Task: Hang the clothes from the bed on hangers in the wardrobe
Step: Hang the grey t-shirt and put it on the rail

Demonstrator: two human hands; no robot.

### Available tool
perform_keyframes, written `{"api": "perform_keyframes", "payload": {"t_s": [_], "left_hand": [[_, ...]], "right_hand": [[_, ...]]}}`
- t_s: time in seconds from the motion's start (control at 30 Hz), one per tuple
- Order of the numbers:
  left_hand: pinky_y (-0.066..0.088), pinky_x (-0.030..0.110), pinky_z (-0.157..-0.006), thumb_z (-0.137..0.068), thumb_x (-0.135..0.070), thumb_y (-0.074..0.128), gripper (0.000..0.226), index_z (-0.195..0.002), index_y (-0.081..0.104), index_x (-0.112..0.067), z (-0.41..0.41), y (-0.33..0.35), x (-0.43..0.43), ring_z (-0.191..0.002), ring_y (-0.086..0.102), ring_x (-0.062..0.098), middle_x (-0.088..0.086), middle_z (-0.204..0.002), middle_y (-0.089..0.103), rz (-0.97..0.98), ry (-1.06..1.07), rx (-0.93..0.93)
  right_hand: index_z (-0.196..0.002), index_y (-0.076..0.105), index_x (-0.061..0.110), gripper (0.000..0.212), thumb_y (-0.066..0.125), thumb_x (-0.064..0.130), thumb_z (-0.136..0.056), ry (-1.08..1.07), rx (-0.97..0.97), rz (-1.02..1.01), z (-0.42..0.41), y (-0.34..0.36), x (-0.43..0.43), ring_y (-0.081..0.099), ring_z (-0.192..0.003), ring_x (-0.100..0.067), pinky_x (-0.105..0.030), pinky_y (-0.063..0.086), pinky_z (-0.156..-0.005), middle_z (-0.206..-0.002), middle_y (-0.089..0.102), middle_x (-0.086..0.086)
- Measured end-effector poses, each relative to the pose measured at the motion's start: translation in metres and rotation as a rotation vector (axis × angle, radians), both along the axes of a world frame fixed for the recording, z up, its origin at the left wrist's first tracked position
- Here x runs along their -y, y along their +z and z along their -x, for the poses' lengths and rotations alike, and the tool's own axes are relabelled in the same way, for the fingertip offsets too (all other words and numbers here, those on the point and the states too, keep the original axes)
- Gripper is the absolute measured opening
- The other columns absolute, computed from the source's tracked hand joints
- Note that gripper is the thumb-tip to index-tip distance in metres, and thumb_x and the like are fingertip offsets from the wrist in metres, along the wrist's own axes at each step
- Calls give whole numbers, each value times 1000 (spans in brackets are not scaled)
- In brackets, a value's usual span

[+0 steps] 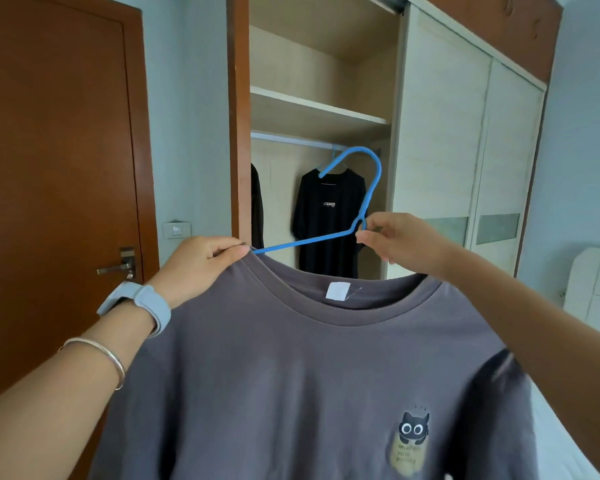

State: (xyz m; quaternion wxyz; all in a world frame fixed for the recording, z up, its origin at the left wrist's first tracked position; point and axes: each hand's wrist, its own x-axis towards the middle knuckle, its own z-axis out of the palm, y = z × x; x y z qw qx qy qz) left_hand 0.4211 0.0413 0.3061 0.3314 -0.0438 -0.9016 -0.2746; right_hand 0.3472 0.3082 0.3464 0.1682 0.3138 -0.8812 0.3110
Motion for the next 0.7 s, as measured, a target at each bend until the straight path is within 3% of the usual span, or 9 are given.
{"api": "perform_keyframes", "payload": {"t_s": [0.1, 0.2, 0.3, 0.4, 0.47, 0.53, 0.6, 0.7], "left_hand": [[39, 12, -68, -94, -29, 47, 27, -102, 70, -17, 34, -10, 19, -83, 60, 16, 5, -92, 70, 33, 11, 38], [43, 25, -70, -94, -29, 48, 27, -99, 70, -13, 80, -15, 26, -88, 61, 29, 15, -93, 69, 103, -39, 52], [38, 20, -67, -92, -28, 52, 26, -106, 65, -12, 127, -22, 24, -78, 55, 21, 13, -98, 66, 150, -101, 80], [36, 20, -89, -88, -31, 55, 36, -121, 56, -16, 173, -39, 24, -101, 52, 17, 4, -115, 57, 387, -53, -172], [34, 23, -94, -86, -33, 51, 37, -120, 56, -18, 198, -57, 20, -108, 47, 15, 2, -116, 59, 586, -103, -279], [41, 24, -88, -86, -36, 46, 36, -110, 64, -18, 227, -73, 18, -100, 53, 14, -2, -104, 66, 708, -179, -248], [49, 28, -77, -87, -36, 44, 36, -104, 69, -16, 253, -84, 17, -89, 62, 18, -2, -94, 70, 720, -222, -161], [38, 26, -72, -90, -33, 50, 28, -99, 70, -15, 293, -89, 15, -85, 62, 19, -1, -93, 69, 652, -277, -129]], "right_hand": [[-87, 60, 13, 21, 47, 28, -95, 31, 83, 66, 30, -18, 17, 43, -55, -13, -7, 42, -49, -57, 44, 0], [-88, 61, 13, 20, 49, 27, -94, 70, 143, 201, 71, -34, 39, 43, -54, -14, -15, 43, -53, -58, 42, -2], [-76, 60, 18, 20, 52, 26, -92, 78, 144, 264, 119, -44, 59, 39, -53, -16, -18, 42, -51, -57, 40, -2], [-70, 60, 25, 22, 54, 28, -91, 50, 111, 270, 164, -43, 75, 34, -48, -13, -19, 35, -48, -56, 40, 0], [-76, 64, 22, 19, 54, 30, -91, 34, 64, 251, 187, -38, 84, 37, -54, -13, -22, 34, -54, -61, 47, -4], [-87, 68, 15, 20, 54, 30, -91, 16, 41, 246, 207, -33, 93, 42, -64, -16, -25, 36, -63, -71, 53, -9], [-89, 67, 14, 20, 54, 29, -91, 0, 38, 252, 226, -33, 102, 40, -63, -16, -26, 36, -63, -68, 51, -7], [-85, 65, 18, 18, 53, 30, -92, -66, -2, 223, 261, -39, 112, 35, -54, -12, -23, 33, -56, -57, 44, 0]]}}
